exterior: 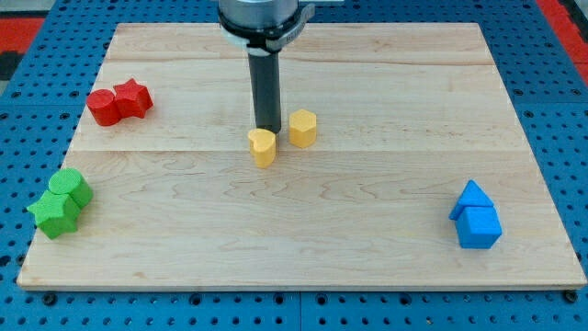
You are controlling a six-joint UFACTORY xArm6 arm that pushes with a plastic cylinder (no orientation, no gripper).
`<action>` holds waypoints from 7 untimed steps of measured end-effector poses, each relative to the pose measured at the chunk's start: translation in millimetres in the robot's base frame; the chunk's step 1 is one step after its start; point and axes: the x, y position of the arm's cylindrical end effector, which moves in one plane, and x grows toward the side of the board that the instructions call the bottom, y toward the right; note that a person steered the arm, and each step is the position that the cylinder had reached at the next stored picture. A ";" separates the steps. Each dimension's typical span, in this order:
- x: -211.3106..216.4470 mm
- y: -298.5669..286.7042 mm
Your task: Separate yellow blocks from each other
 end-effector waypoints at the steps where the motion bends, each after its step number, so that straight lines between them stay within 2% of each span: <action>1: 9.1 43.2; 2: 5.9 65.0; 3: -27.5 54.8; 7: -74.7 40.1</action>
